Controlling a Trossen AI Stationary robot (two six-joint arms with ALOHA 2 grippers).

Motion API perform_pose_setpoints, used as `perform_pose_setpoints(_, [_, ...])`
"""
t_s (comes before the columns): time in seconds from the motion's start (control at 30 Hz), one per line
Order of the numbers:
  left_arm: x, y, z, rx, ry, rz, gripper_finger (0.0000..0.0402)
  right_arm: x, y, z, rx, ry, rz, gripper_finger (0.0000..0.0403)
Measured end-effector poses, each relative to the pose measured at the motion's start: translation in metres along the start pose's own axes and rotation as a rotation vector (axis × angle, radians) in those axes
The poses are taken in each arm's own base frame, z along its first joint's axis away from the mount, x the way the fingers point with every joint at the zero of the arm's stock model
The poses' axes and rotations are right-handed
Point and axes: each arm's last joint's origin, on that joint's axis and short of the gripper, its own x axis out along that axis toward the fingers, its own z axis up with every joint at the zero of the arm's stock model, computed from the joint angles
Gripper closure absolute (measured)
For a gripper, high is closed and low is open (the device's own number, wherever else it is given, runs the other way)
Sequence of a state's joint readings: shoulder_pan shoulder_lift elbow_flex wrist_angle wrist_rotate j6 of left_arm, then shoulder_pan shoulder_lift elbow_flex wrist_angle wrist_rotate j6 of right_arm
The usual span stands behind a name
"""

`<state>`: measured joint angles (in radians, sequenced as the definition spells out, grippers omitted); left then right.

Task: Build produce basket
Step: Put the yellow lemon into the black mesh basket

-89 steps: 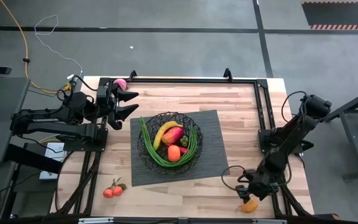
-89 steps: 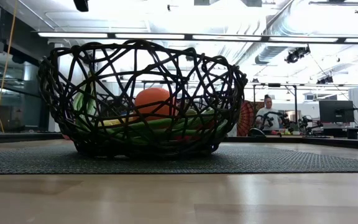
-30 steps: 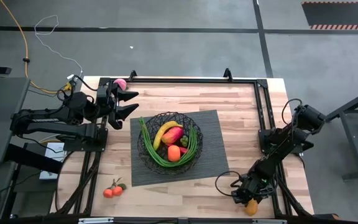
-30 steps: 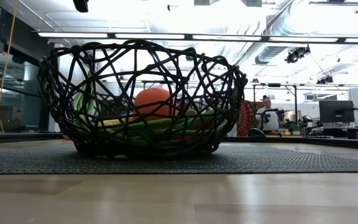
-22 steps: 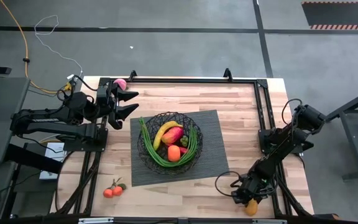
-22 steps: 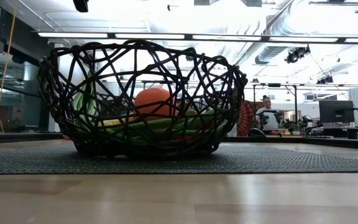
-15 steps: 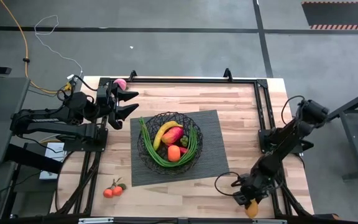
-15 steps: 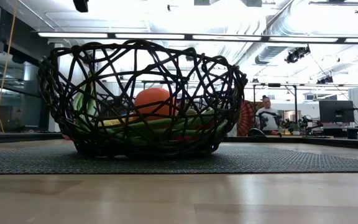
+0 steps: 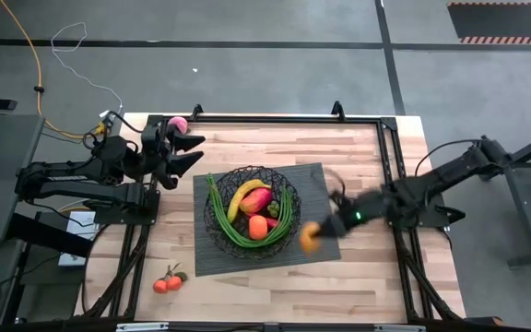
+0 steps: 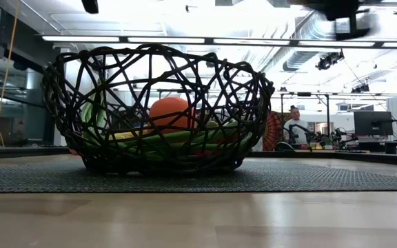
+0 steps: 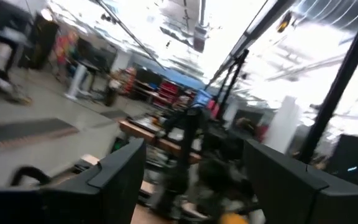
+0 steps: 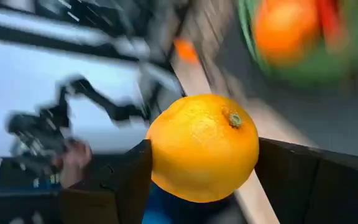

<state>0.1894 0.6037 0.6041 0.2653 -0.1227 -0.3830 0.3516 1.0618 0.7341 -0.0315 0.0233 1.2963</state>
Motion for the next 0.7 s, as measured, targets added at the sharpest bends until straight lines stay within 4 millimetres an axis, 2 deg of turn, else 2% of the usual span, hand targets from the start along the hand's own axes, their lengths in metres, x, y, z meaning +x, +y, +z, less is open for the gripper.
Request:
perform_pose_setpoints(0.17, [0.000,-0.002,-0.001,-0.135,0.034,-0.069,0.0145,0.001,0.003,0.056,-0.257,-0.280,0.118,0.0171])
perform_pose_setpoints(0.33, [0.000,-0.002,-0.001,-0.209,0.044,-0.083,0.0145,0.002,0.005,0.094,-0.460,-0.449,0.199,0.0171])
perform_pose_setpoints(0.5, [0.000,-0.003,0.000,-0.218,0.030,-0.090,0.0145,0.003,0.022,0.120,-0.606,-0.470,0.185,0.0171])
perform_pose_setpoints(0.7, [0.006,-0.002,-0.004,-0.168,0.048,-0.081,0.0145,0.003,0.049,0.137,-0.775,-0.427,0.051,0.0171])
